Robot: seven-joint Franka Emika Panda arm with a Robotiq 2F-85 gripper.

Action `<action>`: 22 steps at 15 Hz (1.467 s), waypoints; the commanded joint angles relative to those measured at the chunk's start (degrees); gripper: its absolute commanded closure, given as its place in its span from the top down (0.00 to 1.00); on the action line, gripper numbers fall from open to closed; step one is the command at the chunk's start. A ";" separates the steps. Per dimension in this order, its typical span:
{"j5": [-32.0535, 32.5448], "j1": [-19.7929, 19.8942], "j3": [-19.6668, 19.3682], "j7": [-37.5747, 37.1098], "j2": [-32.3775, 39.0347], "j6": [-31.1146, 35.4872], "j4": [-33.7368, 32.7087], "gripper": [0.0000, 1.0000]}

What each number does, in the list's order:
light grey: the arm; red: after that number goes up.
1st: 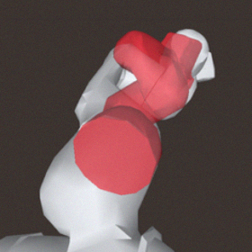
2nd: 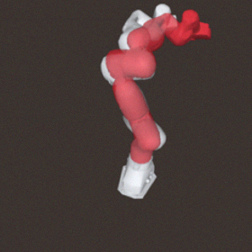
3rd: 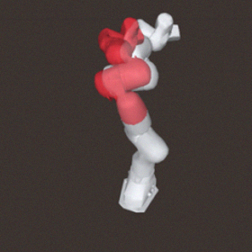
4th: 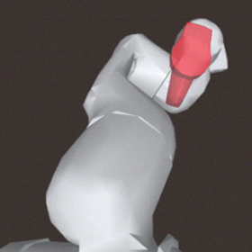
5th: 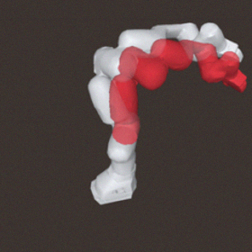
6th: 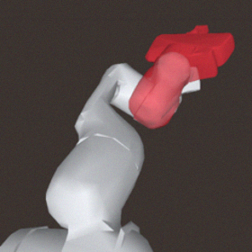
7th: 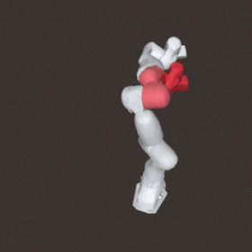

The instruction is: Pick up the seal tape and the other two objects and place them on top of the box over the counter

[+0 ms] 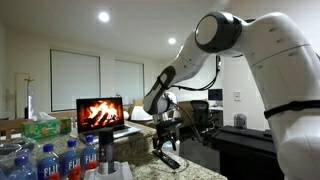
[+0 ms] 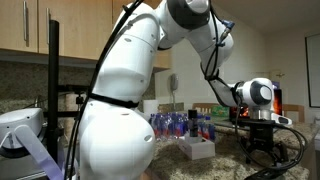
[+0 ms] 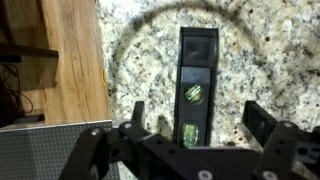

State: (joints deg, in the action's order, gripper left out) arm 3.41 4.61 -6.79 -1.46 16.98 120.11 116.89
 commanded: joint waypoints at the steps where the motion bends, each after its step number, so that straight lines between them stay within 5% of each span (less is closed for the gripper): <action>1: -2.39 1.37 0.60 0.78 4.97 -0.62 -4.60 1.00; 2: -2.65 1.51 0.63 0.77 5.85 -0.44 -5.31 1.00; 3: -2.71 1.55 0.64 0.62 6.48 -0.57 -5.95 0.92; 4: -2.70 1.61 0.64 0.60 7.26 -0.29 -6.50 0.73; 13: -2.75 1.42 1.16 0.64 9.25 -0.23 -9.27 0.16; 22: -1.49 0.90 1.66 2.10 7.09 -0.32 -8.27 0.16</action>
State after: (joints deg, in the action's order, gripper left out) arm 1.82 5.17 -5.82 -1.36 25.82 119.86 107.44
